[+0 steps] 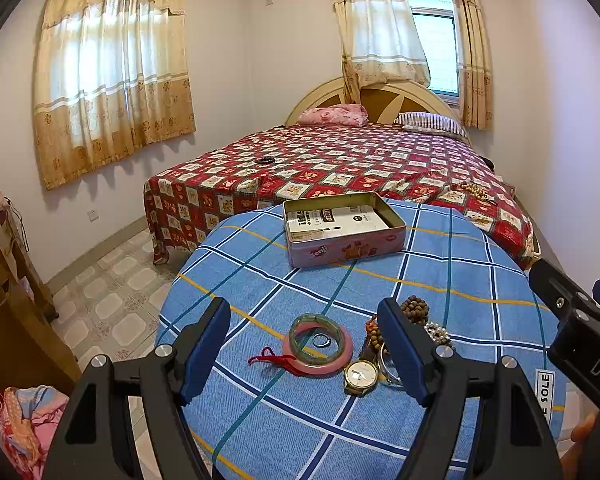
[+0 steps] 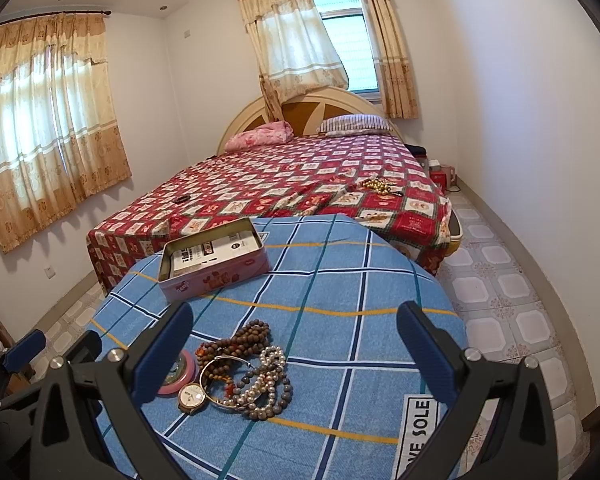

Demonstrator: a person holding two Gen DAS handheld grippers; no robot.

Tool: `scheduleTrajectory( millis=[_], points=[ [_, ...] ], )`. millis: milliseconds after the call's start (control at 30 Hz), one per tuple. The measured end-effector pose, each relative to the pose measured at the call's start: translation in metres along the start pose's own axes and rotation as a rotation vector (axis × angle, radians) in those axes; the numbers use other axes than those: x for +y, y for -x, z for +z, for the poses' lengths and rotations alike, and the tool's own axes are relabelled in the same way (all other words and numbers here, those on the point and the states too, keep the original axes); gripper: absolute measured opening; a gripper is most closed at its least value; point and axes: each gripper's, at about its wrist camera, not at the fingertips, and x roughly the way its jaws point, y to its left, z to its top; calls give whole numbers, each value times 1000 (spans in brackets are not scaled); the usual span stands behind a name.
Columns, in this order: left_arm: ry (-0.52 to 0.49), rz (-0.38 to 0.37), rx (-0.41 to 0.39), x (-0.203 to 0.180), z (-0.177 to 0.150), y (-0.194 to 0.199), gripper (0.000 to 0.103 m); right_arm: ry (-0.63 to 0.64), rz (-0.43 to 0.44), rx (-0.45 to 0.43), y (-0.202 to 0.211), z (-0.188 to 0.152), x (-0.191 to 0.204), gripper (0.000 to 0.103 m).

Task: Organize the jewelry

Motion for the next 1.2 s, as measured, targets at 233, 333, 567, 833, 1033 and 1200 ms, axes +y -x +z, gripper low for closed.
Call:
scheduleTrajectory(
  millis=[233,333,567,833,1033,1200],
  points=[
    [1,1,1,-1,-1,-1,76,-2,2,2,0,0,0,103],
    [0,2,1,-1,-1,-1,76,-3,2,2,0,-1,0,103],
    [1,2,4,-1,-1,-1,76,-3,2,2,0,0,0,103],
    [0,4,5,0,-3,-1,76,-3,3,3,0,0,-1,103],
    [0,3,9,1,-5,-2,76,-4,2,3,0,0,-1,103],
    [2,2,26,3,-7,-7,76,-4,2,9,-1,-2,0,103]
  ],
)
